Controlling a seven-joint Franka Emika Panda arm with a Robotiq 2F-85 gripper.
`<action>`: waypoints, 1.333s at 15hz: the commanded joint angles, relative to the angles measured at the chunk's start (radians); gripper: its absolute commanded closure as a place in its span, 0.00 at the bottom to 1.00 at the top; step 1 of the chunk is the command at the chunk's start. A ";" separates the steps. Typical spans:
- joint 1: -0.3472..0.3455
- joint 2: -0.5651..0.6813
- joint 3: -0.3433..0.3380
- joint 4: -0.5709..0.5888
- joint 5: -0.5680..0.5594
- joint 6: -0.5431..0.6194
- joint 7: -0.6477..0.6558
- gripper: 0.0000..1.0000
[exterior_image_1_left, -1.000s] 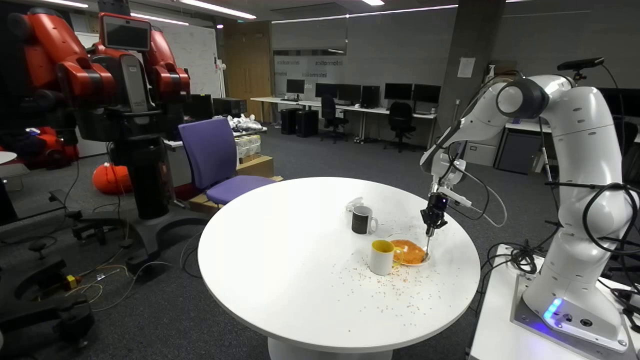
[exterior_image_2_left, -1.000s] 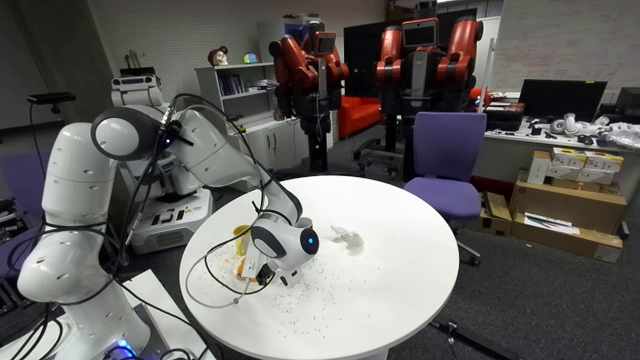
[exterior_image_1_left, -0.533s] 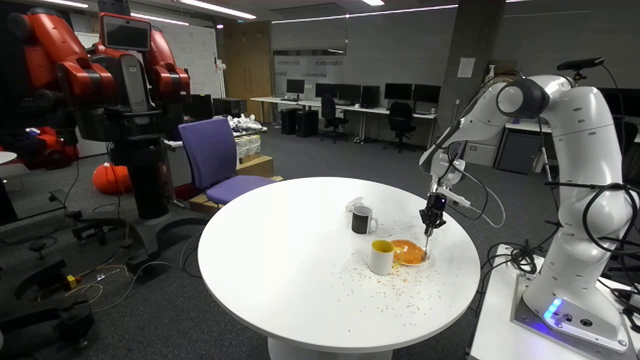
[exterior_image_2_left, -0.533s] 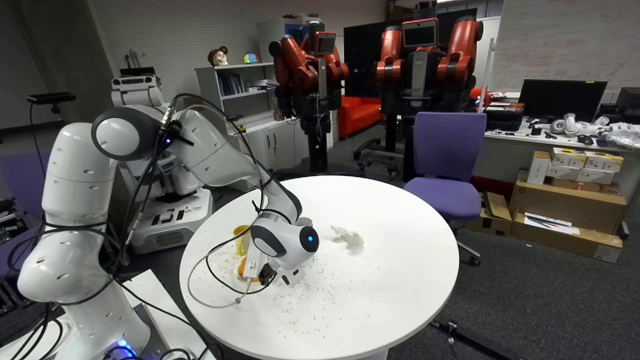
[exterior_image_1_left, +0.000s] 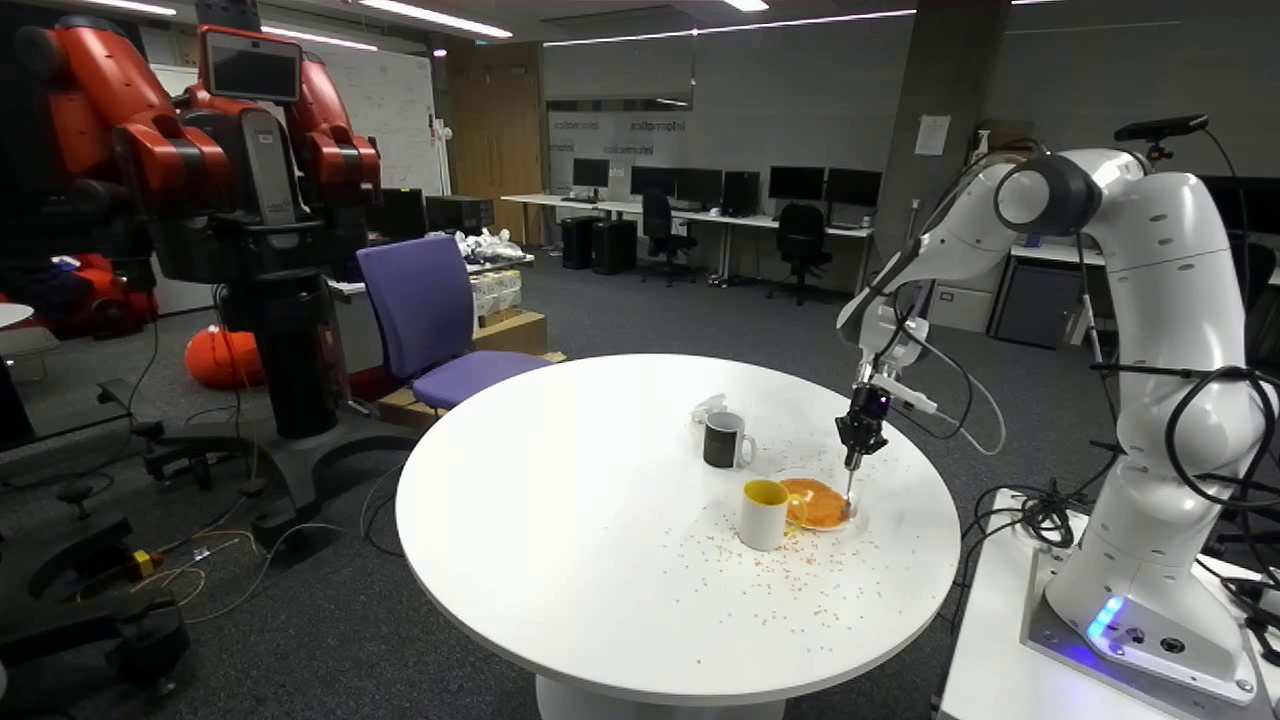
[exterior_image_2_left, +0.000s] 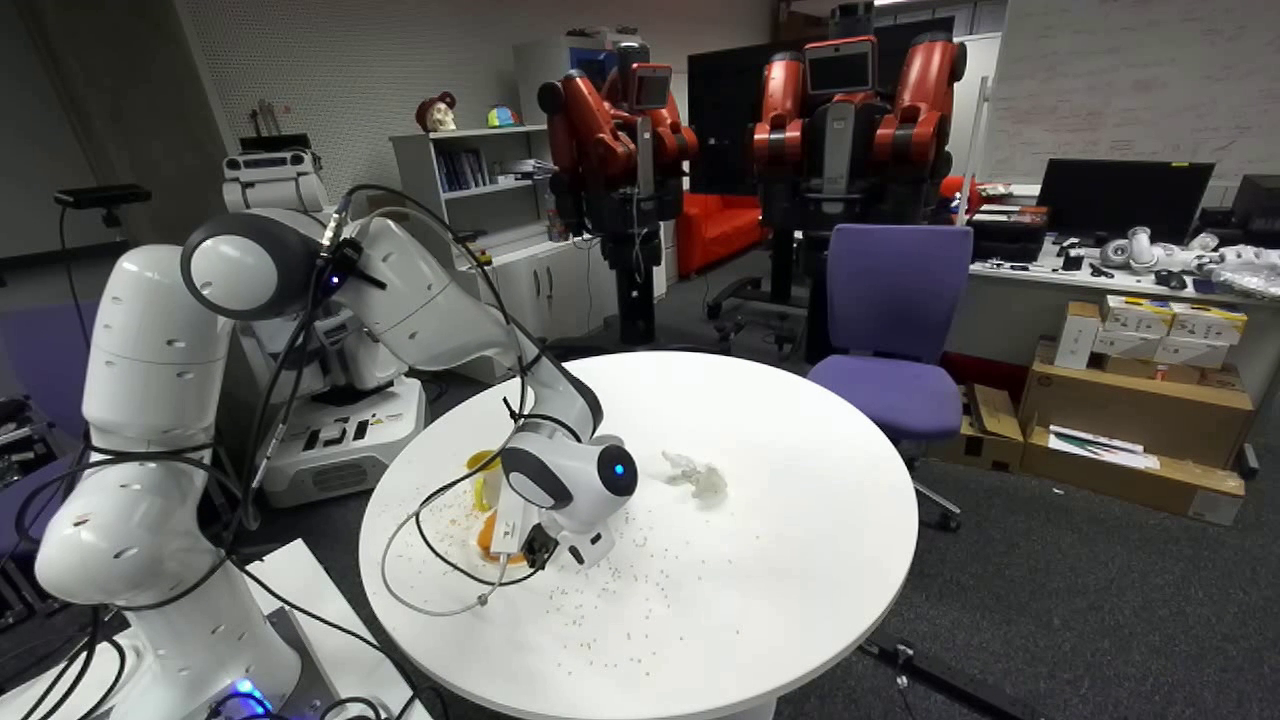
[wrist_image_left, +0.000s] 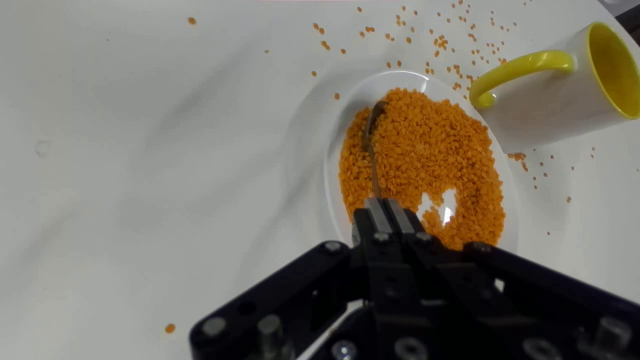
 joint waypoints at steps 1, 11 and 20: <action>-0.001 -0.024 0.019 -0.027 0.013 0.079 -0.052 0.99; -0.007 -0.040 0.047 -0.040 0.037 0.134 -0.186 0.99; 0.004 -0.050 0.071 -0.049 0.137 0.193 -0.267 0.99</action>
